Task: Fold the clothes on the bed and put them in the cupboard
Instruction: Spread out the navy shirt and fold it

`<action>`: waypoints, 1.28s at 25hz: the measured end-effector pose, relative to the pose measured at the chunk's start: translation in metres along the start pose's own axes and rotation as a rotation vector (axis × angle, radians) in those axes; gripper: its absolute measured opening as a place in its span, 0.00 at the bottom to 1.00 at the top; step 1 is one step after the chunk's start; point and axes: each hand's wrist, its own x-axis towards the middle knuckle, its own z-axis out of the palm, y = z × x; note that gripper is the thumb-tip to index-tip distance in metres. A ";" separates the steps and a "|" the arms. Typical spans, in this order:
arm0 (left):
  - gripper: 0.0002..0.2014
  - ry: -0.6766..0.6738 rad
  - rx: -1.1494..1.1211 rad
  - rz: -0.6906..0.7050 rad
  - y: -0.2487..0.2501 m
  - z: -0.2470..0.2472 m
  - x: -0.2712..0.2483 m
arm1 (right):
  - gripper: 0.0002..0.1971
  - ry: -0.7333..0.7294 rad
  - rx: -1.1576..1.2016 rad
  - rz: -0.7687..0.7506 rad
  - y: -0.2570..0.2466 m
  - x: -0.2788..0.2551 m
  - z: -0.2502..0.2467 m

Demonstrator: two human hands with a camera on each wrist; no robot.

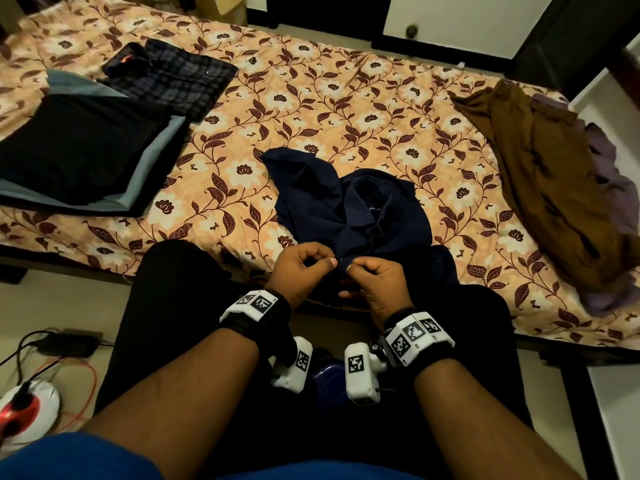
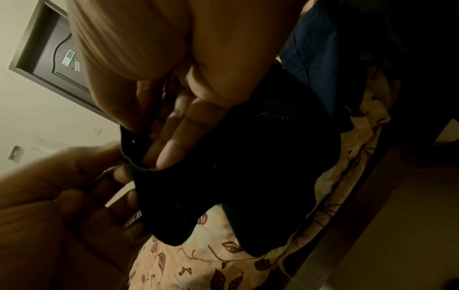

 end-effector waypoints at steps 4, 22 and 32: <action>0.04 -0.056 0.048 0.044 0.002 -0.001 0.000 | 0.05 0.004 -0.014 -0.001 0.003 0.002 -0.001; 0.07 -0.034 0.305 0.007 0.008 0.010 0.000 | 0.06 0.072 -0.242 -0.087 0.011 0.012 -0.002; 0.10 -0.155 -0.037 -0.237 -0.004 0.000 0.004 | 0.10 0.068 -0.045 -0.144 0.013 0.025 -0.011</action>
